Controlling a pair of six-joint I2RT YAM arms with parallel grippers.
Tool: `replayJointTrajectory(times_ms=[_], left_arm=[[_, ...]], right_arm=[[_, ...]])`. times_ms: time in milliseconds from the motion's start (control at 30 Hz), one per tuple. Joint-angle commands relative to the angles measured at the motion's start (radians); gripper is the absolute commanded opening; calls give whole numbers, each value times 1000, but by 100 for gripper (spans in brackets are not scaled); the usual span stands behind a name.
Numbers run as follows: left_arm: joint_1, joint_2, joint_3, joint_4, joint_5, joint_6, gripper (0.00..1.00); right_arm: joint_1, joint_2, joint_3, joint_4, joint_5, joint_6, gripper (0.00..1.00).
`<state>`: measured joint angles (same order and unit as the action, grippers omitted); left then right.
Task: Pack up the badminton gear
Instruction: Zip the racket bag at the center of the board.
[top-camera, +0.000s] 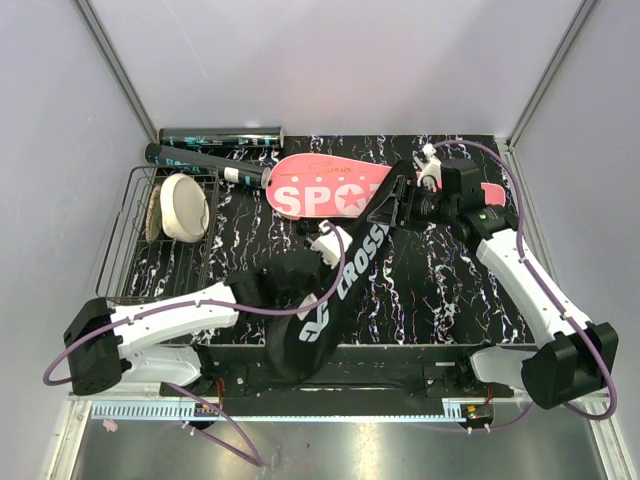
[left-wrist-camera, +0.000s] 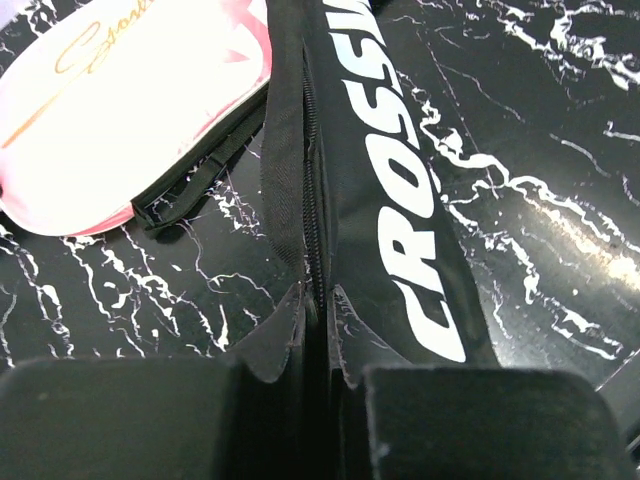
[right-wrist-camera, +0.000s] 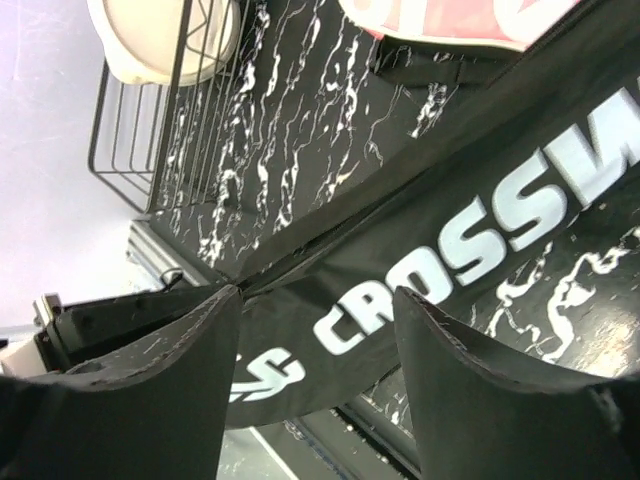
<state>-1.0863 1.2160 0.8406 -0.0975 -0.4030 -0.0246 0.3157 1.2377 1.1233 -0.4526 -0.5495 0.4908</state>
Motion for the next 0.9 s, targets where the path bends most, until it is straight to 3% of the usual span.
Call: replayJointTrajectory(times_ms=[0, 133, 200, 233, 300, 333, 367, 500, 633, 667, 767, 867], left_arm=[[-15, -79, -15, 110, -110, 118, 0], [-17, -70, 46, 22, -158, 28, 0], [-17, -50, 95, -43, -245, -137, 0], [-15, -41, 129, -86, -284, -205, 0], [-1, 6, 287, -316, -342, -434, 0], [5, 26, 349, -390, -344, -487, 0], [9, 71, 412, -530, -353, -568, 0], [133, 226, 810, -859, -324, -737, 0], [221, 401, 1122, -1201, -336, -934, 0], [227, 463, 1243, -1260, -364, -1042, 0], [235, 531, 1397, -1364, -405, -1144, 0], [238, 517, 1375, -1315, -404, -1201, 0]], right_arm=[[6, 55, 115, -134, 120, -72, 74], [11, 65, 55, -141, 166, 159, 84], [69, 34, -12, -38, 175, 236, 91], [86, 23, -26, -29, 200, 229, 92], [98, -45, -101, 75, 197, 175, 93], [121, -79, -132, 116, 218, 105, 99], [125, -137, -169, 194, 230, 63, 100], [143, -164, -185, 216, 130, -69, 100], [258, -207, -158, 233, 160, -115, 100], [296, -221, -149, 245, 169, -118, 100], [411, -248, -157, 290, 197, -164, 100], [538, -277, -166, 328, 269, -233, 100]])
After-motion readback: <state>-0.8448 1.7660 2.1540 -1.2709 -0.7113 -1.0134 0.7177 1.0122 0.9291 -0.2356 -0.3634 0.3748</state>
